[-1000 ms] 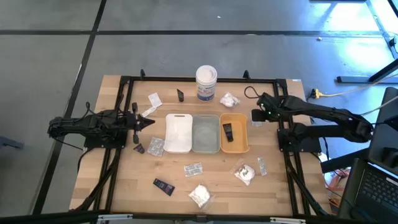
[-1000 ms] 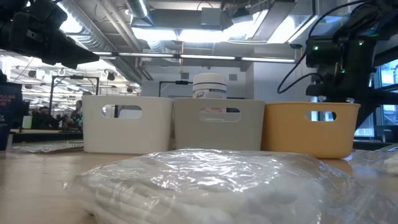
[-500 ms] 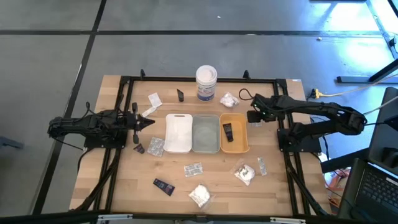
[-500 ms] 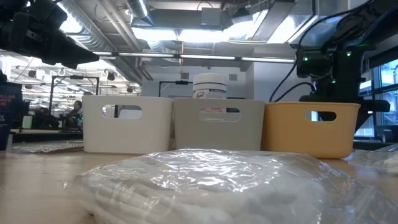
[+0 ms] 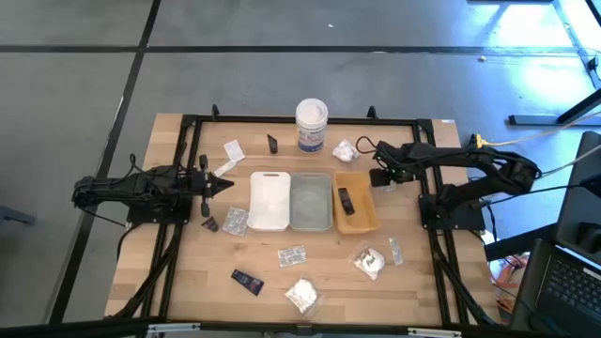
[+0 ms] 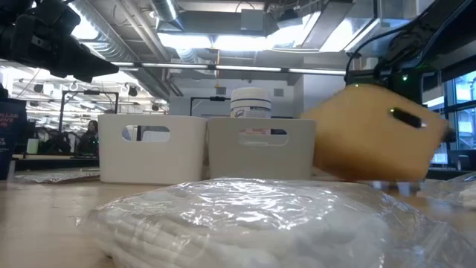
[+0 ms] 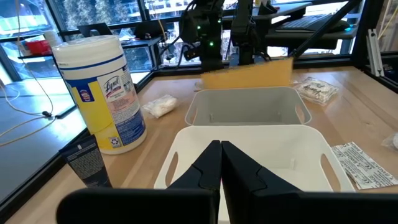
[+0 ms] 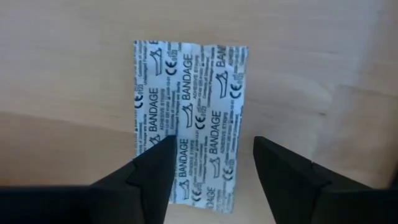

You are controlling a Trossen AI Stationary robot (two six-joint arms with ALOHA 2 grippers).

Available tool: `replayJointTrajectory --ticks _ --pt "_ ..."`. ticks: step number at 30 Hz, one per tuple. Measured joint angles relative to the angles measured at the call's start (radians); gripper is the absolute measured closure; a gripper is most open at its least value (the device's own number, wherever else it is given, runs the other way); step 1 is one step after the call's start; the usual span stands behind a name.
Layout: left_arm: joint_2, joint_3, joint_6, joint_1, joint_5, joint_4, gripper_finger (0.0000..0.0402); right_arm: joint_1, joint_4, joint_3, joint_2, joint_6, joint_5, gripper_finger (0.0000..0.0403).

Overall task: Pick & Place Travel size toiletries
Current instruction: Put the white band-aid into the white bin

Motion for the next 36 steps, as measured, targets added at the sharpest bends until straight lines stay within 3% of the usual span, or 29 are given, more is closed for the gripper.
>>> replayJointTrajectory --ticks 18,25,33,36 --pt "0.000 0.000 0.000 0.000 0.000 0.000 0.0398 -0.021 0.000 -0.005 -0.012 -0.044 -0.049 0.0235" --pt "0.000 0.000 0.000 0.000 0.000 0.000 0.0398 -0.021 -0.003 -0.005 -0.011 -0.064 -0.046 0.0292" --pt "0.000 0.000 0.000 0.000 0.000 0.000 0.0398 -0.021 -0.022 -0.005 -0.011 -0.083 -0.043 0.0388" --pt "0.000 0.000 0.000 0.000 0.000 0.000 0.0398 -0.021 -0.055 -0.006 -0.023 -0.104 -0.046 0.0394"
